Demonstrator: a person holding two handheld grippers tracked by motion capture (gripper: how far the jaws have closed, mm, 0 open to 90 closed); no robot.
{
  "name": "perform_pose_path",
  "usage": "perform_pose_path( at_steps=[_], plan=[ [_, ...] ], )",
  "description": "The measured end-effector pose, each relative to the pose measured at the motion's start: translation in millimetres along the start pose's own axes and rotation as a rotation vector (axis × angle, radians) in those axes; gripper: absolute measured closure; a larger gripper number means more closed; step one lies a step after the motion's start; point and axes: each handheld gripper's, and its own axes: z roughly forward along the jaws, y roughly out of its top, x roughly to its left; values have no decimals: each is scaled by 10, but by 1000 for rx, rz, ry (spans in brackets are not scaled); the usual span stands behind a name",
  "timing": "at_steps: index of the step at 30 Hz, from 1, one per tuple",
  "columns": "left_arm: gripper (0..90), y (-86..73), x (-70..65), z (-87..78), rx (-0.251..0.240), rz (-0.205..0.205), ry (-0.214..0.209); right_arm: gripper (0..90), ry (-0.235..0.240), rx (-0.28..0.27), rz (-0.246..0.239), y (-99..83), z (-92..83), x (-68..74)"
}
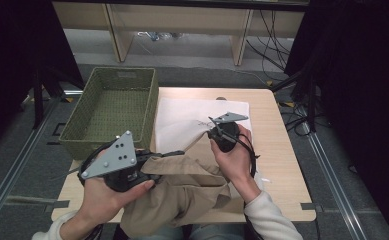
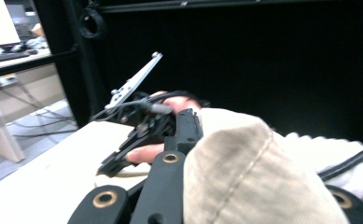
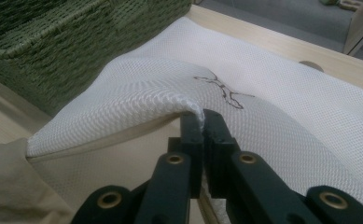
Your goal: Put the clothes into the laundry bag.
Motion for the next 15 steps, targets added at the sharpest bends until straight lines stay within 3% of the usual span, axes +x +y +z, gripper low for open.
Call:
perform_pose_path(
  at_steps=[1,5,6,7,9,11,13,15],
  plan=[
    [861,-19,-12,28,5,4,-16,885,-1,9,15,-2,-8,10],
    [861,-159,17,168,66,38,27,885,0,19,29,2,-11,35],
    [861,-215,32,228,84,33,34,885,3,20,10,-1,-10,33],
    [860,-275,54,295,111,34,40,885,9,24,27,2,-14,45],
    [860,-415,110,447,165,21,48,885,7,33,36,1,-21,51],
    [860,-575,176,617,218,-6,53,885,6,18,-7,1,-7,21],
    [859,-728,250,781,266,-39,54,885,9,26,28,-6,-2,39],
    [859,-843,298,923,308,-35,77,885,15,37,22,-8,-2,39]
  ],
)
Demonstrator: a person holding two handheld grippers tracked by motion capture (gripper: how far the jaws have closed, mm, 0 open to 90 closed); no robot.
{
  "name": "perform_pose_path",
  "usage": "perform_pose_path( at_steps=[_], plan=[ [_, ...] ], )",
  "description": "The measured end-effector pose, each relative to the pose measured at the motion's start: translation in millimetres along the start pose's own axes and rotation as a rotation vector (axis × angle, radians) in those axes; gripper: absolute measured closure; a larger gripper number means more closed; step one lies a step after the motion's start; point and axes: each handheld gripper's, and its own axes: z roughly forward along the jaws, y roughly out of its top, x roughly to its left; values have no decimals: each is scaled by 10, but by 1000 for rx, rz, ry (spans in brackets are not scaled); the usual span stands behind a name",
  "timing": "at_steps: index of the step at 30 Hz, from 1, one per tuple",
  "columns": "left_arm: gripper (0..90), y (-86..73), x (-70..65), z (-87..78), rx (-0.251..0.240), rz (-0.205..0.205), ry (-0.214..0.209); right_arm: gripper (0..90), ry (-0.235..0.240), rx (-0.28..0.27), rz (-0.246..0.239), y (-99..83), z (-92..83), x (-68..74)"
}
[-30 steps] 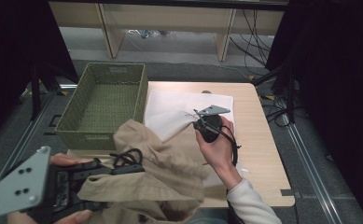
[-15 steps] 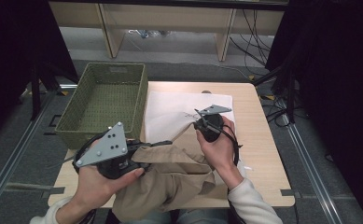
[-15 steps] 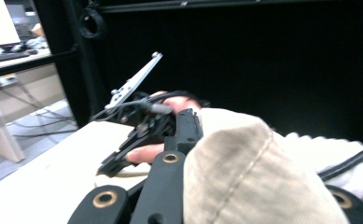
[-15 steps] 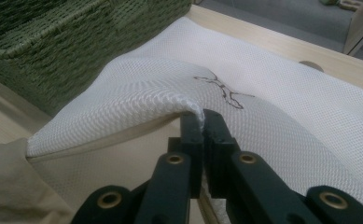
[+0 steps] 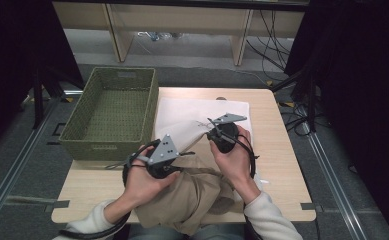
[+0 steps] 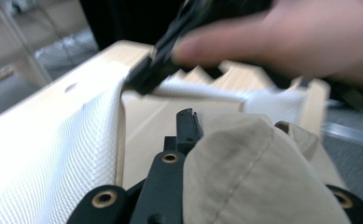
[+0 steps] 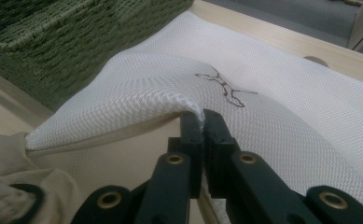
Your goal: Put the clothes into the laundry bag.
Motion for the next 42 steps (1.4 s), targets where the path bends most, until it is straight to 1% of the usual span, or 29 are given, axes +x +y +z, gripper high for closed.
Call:
perform_pose_path(
  at_steps=[1,3,4,5,6,7,8,9,10,11,13,14,15,17,18,19,20,21,22,26,27,28,29,30,34,35,37,41,42],
  plan=[
    [859,-26,12,93,23,-7,6,885,-3,-12,-24,-2,14,-14],
    [858,-49,36,211,54,-14,2,885,-10,-12,-31,0,8,-13],
    [858,-57,60,272,81,6,0,885,-11,-15,-38,-2,8,-15],
    [858,-69,70,334,113,13,10,885,-7,-13,-15,-1,9,4],
    [858,-83,76,401,128,18,21,885,-1,0,-3,0,-6,20],
    [857,-103,88,471,129,34,39,885,-1,-9,-20,1,0,18],
    [857,-129,82,535,152,19,11,885,-2,-17,-11,2,3,29],
    [856,-155,85,589,171,19,14,885,6,-9,1,-1,-5,41],
    [854,-181,105,640,189,20,21,885,10,-15,-32,2,0,29],
    [852,-211,121,687,203,6,16,885,-1,-4,3,-3,-12,57],
    [846,-261,166,751,232,-1,17,885,1,-2,-3,-12,-6,62],
    [839,-279,184,763,236,-18,14,885,5,9,7,-17,-5,75],
    [828,-288,203,762,232,-27,12,885,8,11,-6,-22,-4,68],
    [773,-290,226,737,210,-45,21,885,7,12,-4,-30,9,67],
    [741,-290,242,720,204,-48,23,885,7,3,-35,-29,19,44],
    [718,-295,251,707,197,-53,26,885,7,11,-22,-30,16,52],
    [697,-303,251,698,186,-64,24,885,3,-6,-40,-31,32,42],
    [669,-307,265,681,183,-57,21,885,11,7,-25,-28,30,50],
    [653,-312,265,668,171,-73,18,885,9,11,-11,-33,29,62],
    [511,-288,287,597,149,-97,2,885,4,15,-14,-39,36,59],
    [511,-270,295,557,118,-105,-3,885,6,15,-1,-41,39,65],
    [457,-245,294,500,93,-114,-11,885,10,30,14,-41,33,67],
    [442,-224,305,454,86,-93,-11,885,7,27,7,-44,38,60],
    [418,-208,297,413,74,-114,-5,885,0,26,1,-44,41,57],
    [369,-149,290,176,53,-117,-16,885,5,30,5,-46,48,53],
    [367,-139,270,103,41,-128,-15,885,4,8,-16,-43,64,33],
    [352,-131,219,-30,18,-120,-21,885,5,30,9,-42,42,44],
    [327,-135,83,-263,16,-103,-46,885,7,25,18,-49,60,52],
    [325,-145,53,-316,18,-101,-51,885,6,26,-1,-45,59,44]
  ],
)
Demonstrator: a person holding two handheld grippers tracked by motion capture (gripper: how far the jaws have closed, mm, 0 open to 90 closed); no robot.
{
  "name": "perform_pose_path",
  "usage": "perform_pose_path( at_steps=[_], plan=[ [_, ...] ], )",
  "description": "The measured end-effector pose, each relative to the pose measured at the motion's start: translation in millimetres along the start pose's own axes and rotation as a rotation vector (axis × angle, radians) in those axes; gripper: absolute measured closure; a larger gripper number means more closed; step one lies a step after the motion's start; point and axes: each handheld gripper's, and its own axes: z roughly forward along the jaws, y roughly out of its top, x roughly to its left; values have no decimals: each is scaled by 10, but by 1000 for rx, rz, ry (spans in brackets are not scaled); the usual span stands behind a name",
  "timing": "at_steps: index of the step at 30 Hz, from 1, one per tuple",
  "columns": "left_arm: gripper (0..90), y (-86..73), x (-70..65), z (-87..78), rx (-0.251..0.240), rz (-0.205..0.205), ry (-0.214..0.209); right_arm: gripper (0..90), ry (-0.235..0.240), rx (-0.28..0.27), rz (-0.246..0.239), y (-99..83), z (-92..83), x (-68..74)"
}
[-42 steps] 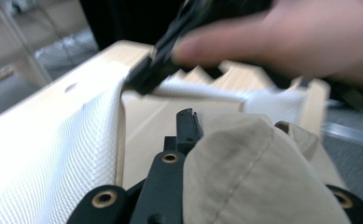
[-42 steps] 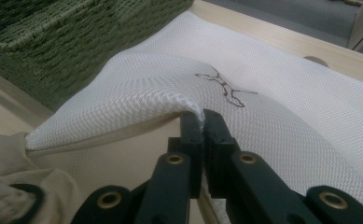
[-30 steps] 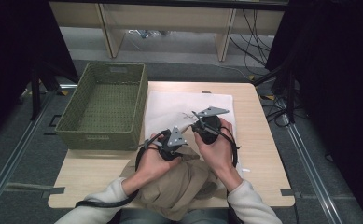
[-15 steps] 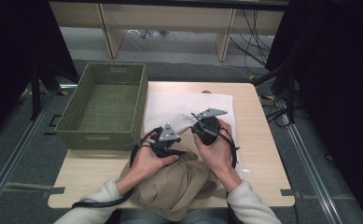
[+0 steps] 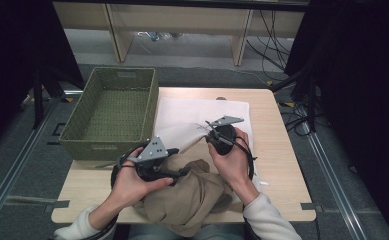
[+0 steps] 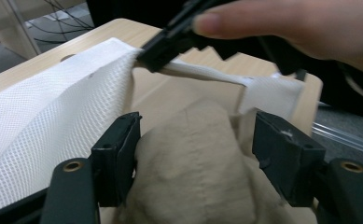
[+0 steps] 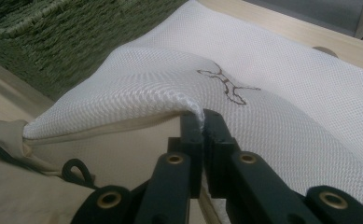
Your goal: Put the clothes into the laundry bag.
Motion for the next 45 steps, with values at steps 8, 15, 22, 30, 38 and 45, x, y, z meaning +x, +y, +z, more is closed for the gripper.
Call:
perform_pose_path(
  at_steps=[8,15,22,30,38,45],
  plan=[
    [274,-170,-164,-204,29,-12,-46,885,3,4,21,-3,-1,11],
    [213,-470,-257,140,191,61,-22,884,-6,-4,-20,4,-3,-9],
    [298,-638,-162,426,279,85,24,884,-1,12,-24,-1,4,5],
    [600,-729,-151,568,300,129,25,884,-3,13,-19,0,-4,12],
    [776,-767,-131,623,320,111,9,884,-7,17,-10,-2,-9,13],
    [810,-725,-116,584,276,28,7,884,-6,16,-13,0,-6,28]
  ],
)
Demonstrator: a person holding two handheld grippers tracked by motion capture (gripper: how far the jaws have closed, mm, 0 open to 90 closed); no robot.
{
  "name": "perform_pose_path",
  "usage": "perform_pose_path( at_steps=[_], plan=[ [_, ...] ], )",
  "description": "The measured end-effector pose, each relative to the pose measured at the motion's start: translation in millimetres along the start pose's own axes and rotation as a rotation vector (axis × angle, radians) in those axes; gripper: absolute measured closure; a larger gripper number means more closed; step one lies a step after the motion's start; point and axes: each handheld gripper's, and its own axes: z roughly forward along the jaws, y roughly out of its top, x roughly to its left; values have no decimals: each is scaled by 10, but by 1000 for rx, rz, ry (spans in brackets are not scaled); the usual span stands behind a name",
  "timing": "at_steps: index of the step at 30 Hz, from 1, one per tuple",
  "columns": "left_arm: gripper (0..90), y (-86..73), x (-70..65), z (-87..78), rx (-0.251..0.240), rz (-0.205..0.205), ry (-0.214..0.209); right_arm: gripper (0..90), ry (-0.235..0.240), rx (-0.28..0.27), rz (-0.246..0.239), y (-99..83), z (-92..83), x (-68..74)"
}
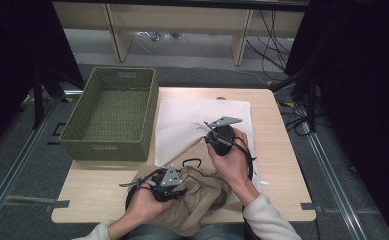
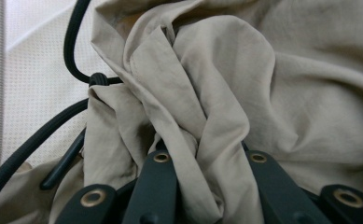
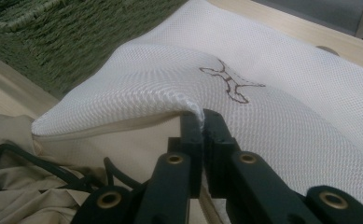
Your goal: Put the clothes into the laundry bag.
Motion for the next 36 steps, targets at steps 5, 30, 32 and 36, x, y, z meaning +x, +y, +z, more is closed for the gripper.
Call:
perform_pose_path(
  at_steps=[5,30,32,36],
  plan=[
    [815,106,25,-92,-65,-38,-17,885,5,-5,15,7,-12,23],
    [785,498,399,277,-131,-112,107,885,22,-26,-15,28,-72,96],
    [753,502,424,306,-125,-118,101,885,25,-24,-28,24,-56,83],
    [623,506,405,271,-146,-118,114,885,14,-21,-31,18,-48,64]
  ],
)
